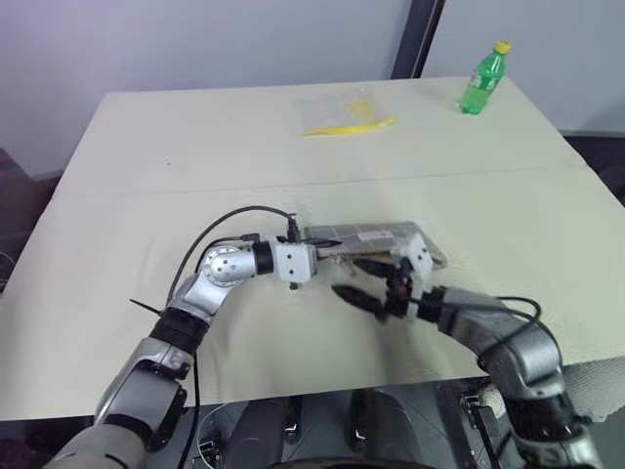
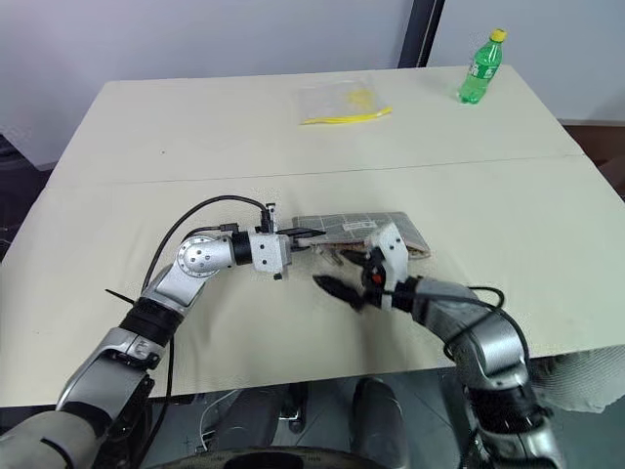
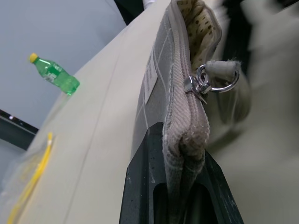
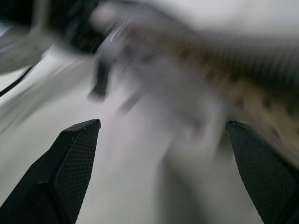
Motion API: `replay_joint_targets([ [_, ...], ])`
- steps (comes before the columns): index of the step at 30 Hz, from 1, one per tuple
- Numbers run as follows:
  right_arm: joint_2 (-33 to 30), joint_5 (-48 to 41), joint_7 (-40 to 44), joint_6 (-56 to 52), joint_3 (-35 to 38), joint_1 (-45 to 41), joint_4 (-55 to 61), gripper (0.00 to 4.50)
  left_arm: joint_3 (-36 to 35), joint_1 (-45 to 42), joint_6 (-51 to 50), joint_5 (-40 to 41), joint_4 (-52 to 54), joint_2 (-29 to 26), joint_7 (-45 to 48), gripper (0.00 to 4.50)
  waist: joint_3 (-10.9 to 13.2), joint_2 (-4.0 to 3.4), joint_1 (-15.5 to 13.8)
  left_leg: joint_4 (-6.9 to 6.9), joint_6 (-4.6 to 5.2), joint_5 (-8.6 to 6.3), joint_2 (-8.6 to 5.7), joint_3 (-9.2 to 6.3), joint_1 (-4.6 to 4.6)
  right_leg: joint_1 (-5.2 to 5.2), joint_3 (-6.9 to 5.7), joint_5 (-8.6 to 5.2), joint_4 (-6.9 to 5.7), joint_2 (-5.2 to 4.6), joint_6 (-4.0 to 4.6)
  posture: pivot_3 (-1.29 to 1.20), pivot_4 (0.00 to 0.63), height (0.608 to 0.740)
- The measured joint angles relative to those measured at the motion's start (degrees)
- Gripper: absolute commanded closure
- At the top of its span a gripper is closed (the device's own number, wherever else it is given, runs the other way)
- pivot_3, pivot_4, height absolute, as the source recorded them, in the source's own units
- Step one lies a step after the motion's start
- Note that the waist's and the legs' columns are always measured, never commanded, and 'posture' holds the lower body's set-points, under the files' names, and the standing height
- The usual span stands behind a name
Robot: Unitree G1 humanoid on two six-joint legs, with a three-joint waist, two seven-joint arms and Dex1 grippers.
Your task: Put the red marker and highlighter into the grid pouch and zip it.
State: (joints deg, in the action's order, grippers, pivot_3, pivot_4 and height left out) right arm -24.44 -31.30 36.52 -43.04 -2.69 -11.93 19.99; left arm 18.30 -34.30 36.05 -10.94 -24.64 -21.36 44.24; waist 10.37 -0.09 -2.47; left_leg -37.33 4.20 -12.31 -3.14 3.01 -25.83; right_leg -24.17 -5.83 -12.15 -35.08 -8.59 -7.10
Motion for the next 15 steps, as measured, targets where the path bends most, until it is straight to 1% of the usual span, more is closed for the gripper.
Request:
replay_joint_targets([
  [2,2.19,-1.36,-0.15,-0.32,-0.21,-1.33,-0.03,0.05,0.08,-0.5,0.88,-1.01,-1.14,-0.05,-1.23,4.5,0.0,0.0,0.04,0.01,0.09,-0.04,-0.05,0.0,-0.06,-0.04,0.0,0.01,-0.01,-0.01,0.0,0.0,0.15,0.74],
  [5,3.5,-2.65,-0.01,-0.74,-0.84,-1.73,-0.04,0.05,0.31,-1.1,1.43,-1.82,-2.15,0.1,-2.57,4.5,0.0,0.0,0.16,0.0,0.13,-0.06,-0.1,0.02,-0.17,-0.12,0.0,0.03,-0.02,-0.04,-0.02,0.0,0.15,0.74],
  [6,3.82,-2.92,-0.01,-0.99,-0.9,-1.83,-0.07,0.28,0.42,-1.25,1.63,-2.15,-2.34,0.11,-3.02,4.5,0.0,0.0,0.19,-0.02,0.13,-0.06,-0.11,0.02,-0.18,-0.12,0.0,0.05,-0.02,-0.03,-0.05,0.0,0.15,0.74],
  [8,4.67,-3.4,-0.07,-1.47,-0.94,-2.54,-0.74,0.92,0.51,-1.41,1.73,-2.28,-2.55,0.24,-3.75,4.5,0.0,0.0,0.25,-0.04,0.12,-0.06,-0.1,0.02,-0.17,-0.11,0.0,0.06,-0.05,-0.02,-0.06,0.0,0.15,0.74],
  [9,4.99,-3.4,-0.1,-1.57,-1.07,-3.17,-1.69,1.36,0.54,-1.48,1.74,-2.31,-2.62,0.29,-4.12,4.5,0.0,0.0,0.26,-0.05,0.1,-0.05,-0.1,0.01,-0.16,-0.12,-0.01,0.06,-0.06,-0.02,-0.05,0.0,0.15,0.74],
  [14,6.6,-3.24,-0.76,-1.98,-2.27,-3.83,-2.81,4.02,0.76,-1.47,1.81,-2.37,-2.8,0.27,-4.84,4.5,0.0,-0.01,0.29,-0.05,0.08,-0.04,-0.08,0.0,-0.16,-0.16,0.0,0.06,-0.1,-0.01,-0.05,0.0,0.15,0.74],
  [15,6.79,-3.2,-0.77,-1.93,-2.74,-3.88,-2.81,4.42,0.93,-1.47,1.81,-2.39,-2.83,0.28,-4.84,4.5,0.0,-0.01,0.28,-0.05,0.08,-0.04,-0.08,0.0,-0.16,-0.17,0.0,0.06,-0.1,-0.01,-0.05,0.0,0.15,0.74],
])
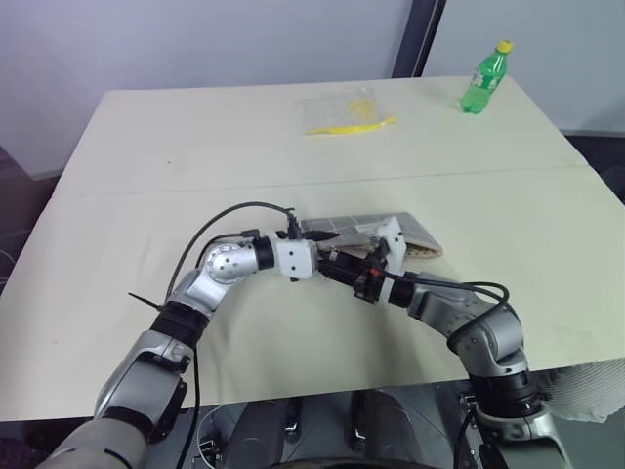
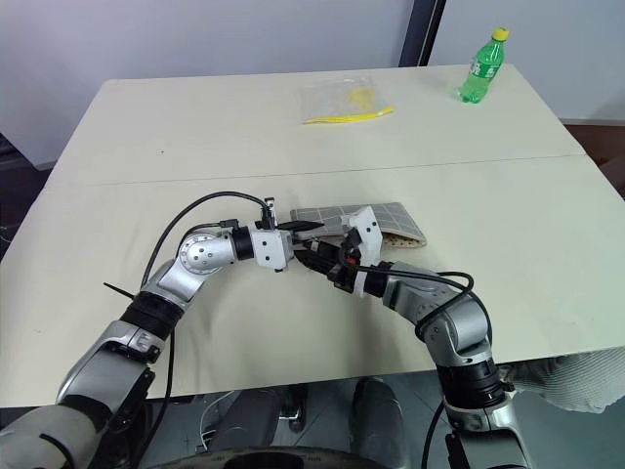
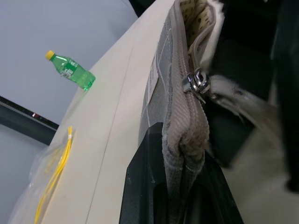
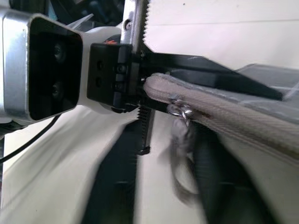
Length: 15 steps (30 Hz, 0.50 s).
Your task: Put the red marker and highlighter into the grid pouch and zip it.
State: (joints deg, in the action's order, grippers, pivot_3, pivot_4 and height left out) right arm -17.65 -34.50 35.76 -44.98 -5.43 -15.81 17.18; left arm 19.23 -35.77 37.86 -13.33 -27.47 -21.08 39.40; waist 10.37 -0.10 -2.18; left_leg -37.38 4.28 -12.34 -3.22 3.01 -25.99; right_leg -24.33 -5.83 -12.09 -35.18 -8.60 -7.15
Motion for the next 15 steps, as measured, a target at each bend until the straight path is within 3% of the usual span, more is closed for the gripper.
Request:
replay_joint_targets([
  [4,-2.11,0.08,0.37,0.38,0.51,0.12,0.0,4.42,0.09,0.05,0.02,0.02,-0.04,-0.19,-0.23,4.5,0.0,0.0,-0.12,-0.02,0.0,0.0,-0.02,0.01,-0.01,0.02,0.0,0.0,0.0,-0.01,0.0,0.0,0.15,0.74],
  [15,-20.92,0.89,7.12,4.25,15.28,6.69,-5.31,4.42,-0.83,1.24,2.87,2.21,-1.7,-3.87,-0.87,4.5,0.0,0.01,-0.15,-0.03,0.0,0.0,-0.01,0.03,-0.01,0.19,-0.02,0.0,0.02,-0.03,0.0,0.0,0.15,0.74],
])
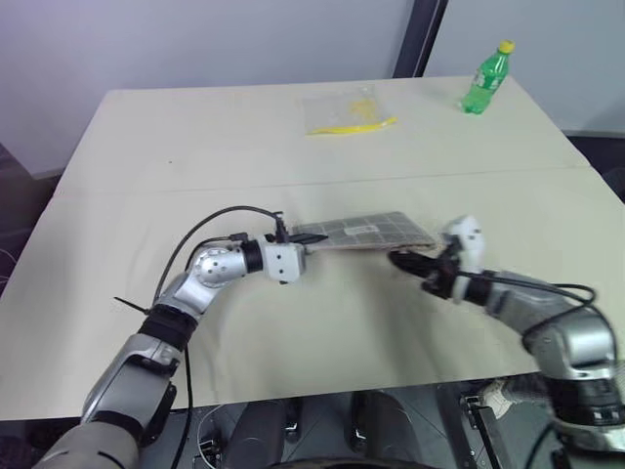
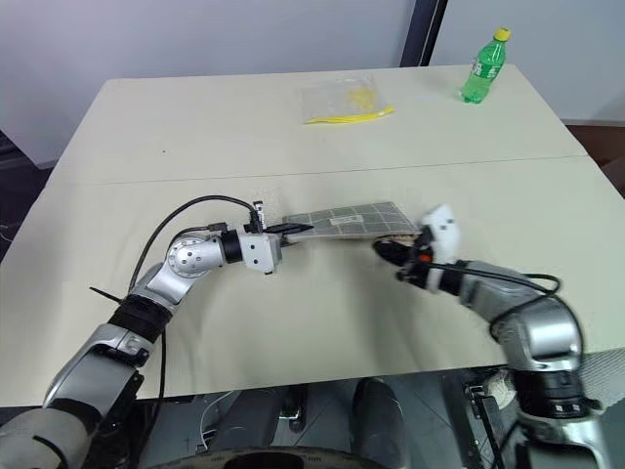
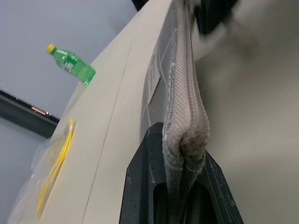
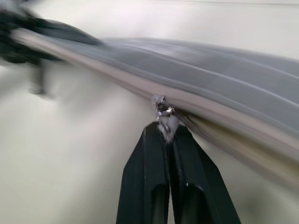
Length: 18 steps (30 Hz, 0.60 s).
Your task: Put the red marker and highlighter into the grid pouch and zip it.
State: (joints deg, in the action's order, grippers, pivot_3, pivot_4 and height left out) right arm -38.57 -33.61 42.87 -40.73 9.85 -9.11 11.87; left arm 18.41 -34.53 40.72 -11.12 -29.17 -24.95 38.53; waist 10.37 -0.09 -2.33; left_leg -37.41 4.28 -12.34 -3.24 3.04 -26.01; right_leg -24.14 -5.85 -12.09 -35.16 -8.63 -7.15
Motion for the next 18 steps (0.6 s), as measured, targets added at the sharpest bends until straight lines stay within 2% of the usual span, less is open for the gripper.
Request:
replay_joint_targets([
  [6,-3.18,3.33,2.63,6.75,0.93,2.3,-4.07,4.42,-0.05,-0.14,0.83,2.44,-1.21,-0.53,1.74,4.5,0.0,0.0,0.05,-0.01,0.0,0.01,0.02,0.01,0.0,0.09,0.0,0.0,-0.02,0.0,0.0,0.0,0.15,0.74],
  [9,-3.9,4.1,3.15,8.78,1.93,3.55,-4.47,3.44,-1.06,-0.04,-3.79,8.27,-1.7,-0.72,7.03,3.44,0.0,0.0,0.02,-0.04,0.0,0.01,0.02,-0.01,0.0,0.11,0.0,0.0,-0.02,-0.01,0.0,0.0,0.15,0.74],
  [11,-5.62,4.22,3.87,9.14,3.78,5.68,-4.75,2.52,-2.71,0.54,-5.65,11.28,-3.07,-2.63,10.07,2.5,0.0,0.0,0.03,-0.03,0.01,0.0,0.02,-0.01,-0.01,0.07,0.0,0.0,0.0,0.0,0.0,0.0,0.15,0.74],
  [13,-6.66,4.24,5.57,9.93,4.68,8.12,-4.22,1.33,-4.22,0.69,-5.1,11.74,-4.53,-3.35,10.18,1.33,0.0,0.0,-0.07,-0.04,0.01,0.0,0.02,-0.02,-0.01,0.04,-0.01,0.0,0.03,0.0,0.0,0.0,0.15,0.74],
  [16,-7.37,4.13,7.96,11.1,5.12,10.7,-2.8,0.01,-4.65,0.65,-3.38,11.58,-5.76,-3.38,9.83,0.02,0.0,0.0,-0.07,-0.09,0.01,-0.01,0.02,-0.02,0.0,0.08,0.0,0.0,0.04,-0.03,-0.01,0.0,0.15,0.74],
  [18,-9.15,4.11,9.96,11.59,6.87,13.57,-1.91,0.01,-4.8,0.73,-2.25,11.12,-6.98,-4.26,9.63,0.02,0.0,0.0,-0.09,-0.09,0.01,-0.02,0.02,-0.02,0.0,0.07,0.0,0.0,0.04,-0.03,-0.01,0.0,0.15,0.74],
])
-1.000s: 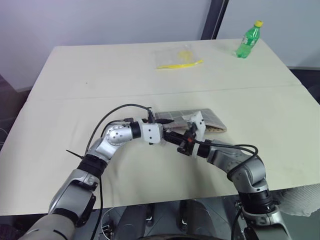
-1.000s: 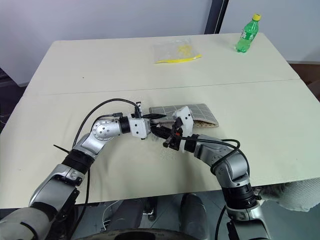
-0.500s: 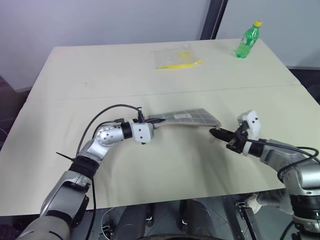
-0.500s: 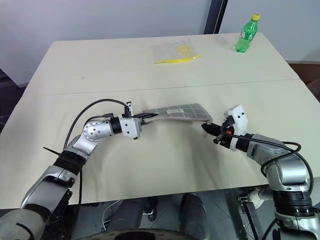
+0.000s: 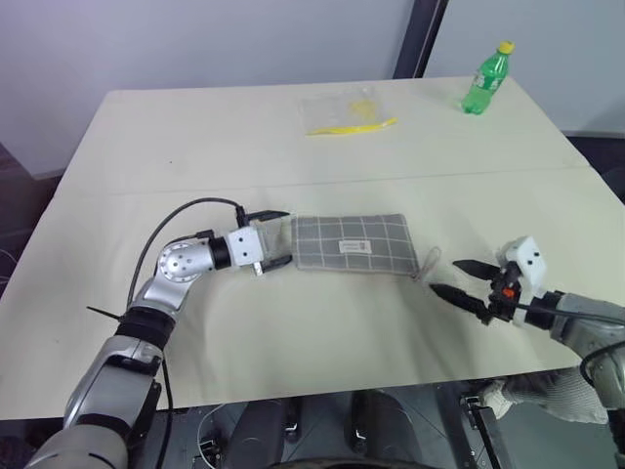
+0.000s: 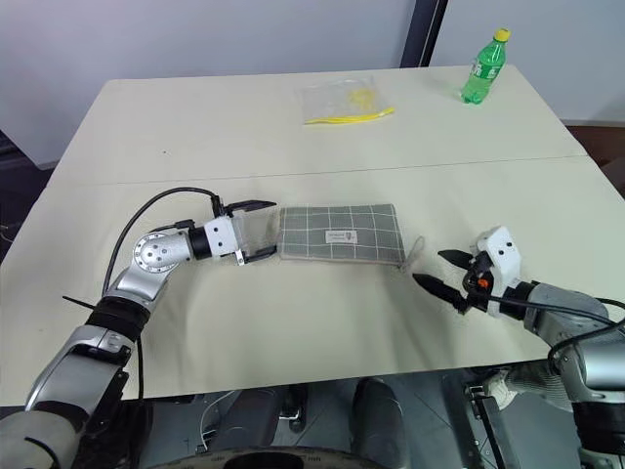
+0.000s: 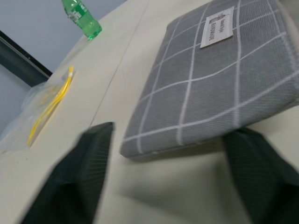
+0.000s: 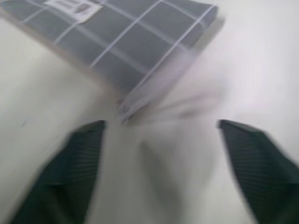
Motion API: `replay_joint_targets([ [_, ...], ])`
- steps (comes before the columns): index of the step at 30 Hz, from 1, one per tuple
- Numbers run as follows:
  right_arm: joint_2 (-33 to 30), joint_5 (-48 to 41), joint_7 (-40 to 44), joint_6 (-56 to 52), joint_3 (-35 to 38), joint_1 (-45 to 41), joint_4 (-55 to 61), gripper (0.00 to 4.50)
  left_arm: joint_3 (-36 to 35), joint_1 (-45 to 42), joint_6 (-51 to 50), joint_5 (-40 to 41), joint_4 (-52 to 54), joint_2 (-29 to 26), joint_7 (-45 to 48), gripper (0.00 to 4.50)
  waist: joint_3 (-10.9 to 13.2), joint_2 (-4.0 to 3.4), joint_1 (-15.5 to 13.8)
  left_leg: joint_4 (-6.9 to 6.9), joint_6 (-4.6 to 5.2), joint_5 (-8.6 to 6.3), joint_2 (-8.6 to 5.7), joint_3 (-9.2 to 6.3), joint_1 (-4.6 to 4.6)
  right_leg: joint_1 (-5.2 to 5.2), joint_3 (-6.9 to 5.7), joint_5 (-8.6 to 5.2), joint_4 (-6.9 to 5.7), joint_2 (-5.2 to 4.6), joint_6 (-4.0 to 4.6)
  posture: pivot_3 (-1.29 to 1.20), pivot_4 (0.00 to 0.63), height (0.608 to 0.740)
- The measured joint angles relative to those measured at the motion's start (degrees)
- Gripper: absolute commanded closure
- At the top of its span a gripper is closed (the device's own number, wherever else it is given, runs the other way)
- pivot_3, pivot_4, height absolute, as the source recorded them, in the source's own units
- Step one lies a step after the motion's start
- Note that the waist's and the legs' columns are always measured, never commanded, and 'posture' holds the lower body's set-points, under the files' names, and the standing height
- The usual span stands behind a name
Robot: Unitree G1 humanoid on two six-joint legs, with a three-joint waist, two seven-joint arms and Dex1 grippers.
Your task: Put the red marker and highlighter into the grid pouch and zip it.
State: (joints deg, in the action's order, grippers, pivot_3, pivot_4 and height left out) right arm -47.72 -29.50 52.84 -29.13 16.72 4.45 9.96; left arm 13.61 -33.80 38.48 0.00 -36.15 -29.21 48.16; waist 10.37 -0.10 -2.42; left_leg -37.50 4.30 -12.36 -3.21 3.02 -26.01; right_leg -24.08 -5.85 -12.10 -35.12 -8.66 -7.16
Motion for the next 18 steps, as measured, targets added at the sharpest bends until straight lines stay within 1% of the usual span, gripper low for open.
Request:
replay_joint_targets([
  [3,-3.23,-0.03,3.16,0.32,3.95,5.15,1.41,0.01,-2.6,0.56,-0.18,0.78,-0.82,-0.9,-0.89,0.02,0.0,0.0,0.04,0.01,-0.01,0.0,0.02,-0.01,0.0,0.0,0.01,0.0,0.01,-0.04,0.0,0.0,0.15,0.74],
  [6,-3.19,-0.76,4.9,1.48,6.9,8.16,4.41,0.01,-6.15,3.42,-6.14,6.32,2.27,-1.13,0.77,0.02,0.0,0.0,0.29,0.04,-0.01,-0.01,0.06,-0.02,0.0,0.04,0.03,0.0,0.02,-0.05,0.0,0.0,0.15,0.74],
  [8,-2.01,-1.55,5.1,2.92,8.73,8.76,6.16,0.01,-7.8,6.93,-11.21,9.79,6.88,-2.1,2.43,0.02,0.0,-0.01,0.42,0.06,-0.02,-0.01,0.08,-0.02,0.01,0.01,0.07,0.0,0.02,-0.03,0.0,0.0,0.15,0.74],
  [11,1.41,-1.59,5.1,7.98,11.39,10.11,7.88,0.01,-10.31,13.98,-19.46,13.56,13.62,-4.67,3.91,0.02,-0.01,-0.01,0.25,0.15,-0.03,-0.01,0.1,-0.02,0.14,-0.06,0.13,-0.02,0.07,-0.03,0.0,0.0,0.15,0.74],
  [13,2.87,-0.7,5.39,11.2,11.61,11.8,7.96,0.01,-12.03,17.58,-23.71,15.4,17.06,-5.55,4.02,0.02,0.0,-0.02,-0.1,0.15,-0.03,-0.01,0.09,-0.03,0.15,-0.03,0.13,-0.03,0.13,-0.04,0.02,0.0,0.15,0.74],
  [15,4.27,0.09,5.6,13.76,11.27,13.29,8.04,0.01,-13.92,19.48,-26.92,17.13,19.99,-5.57,3.66,0.02,0.0,-0.01,-0.43,0.14,-0.03,-0.01,0.09,-0.03,0.15,0.02,0.21,-0.13,0.22,-0.04,0.21,0.0,0.15,0.74],
  [18,4.48,1.9,5.51,16.05,9.82,13.54,7.96,0.01,-16.23,19.7,-29.49,18.88,23.18,-5.43,2.4,0.02,-0.01,-0.02,-0.12,0.17,-0.03,-0.02,0.09,0.0,0.19,0.04,0.35,-0.15,0.28,0.0,0.25,0.0,0.15,0.74],
])
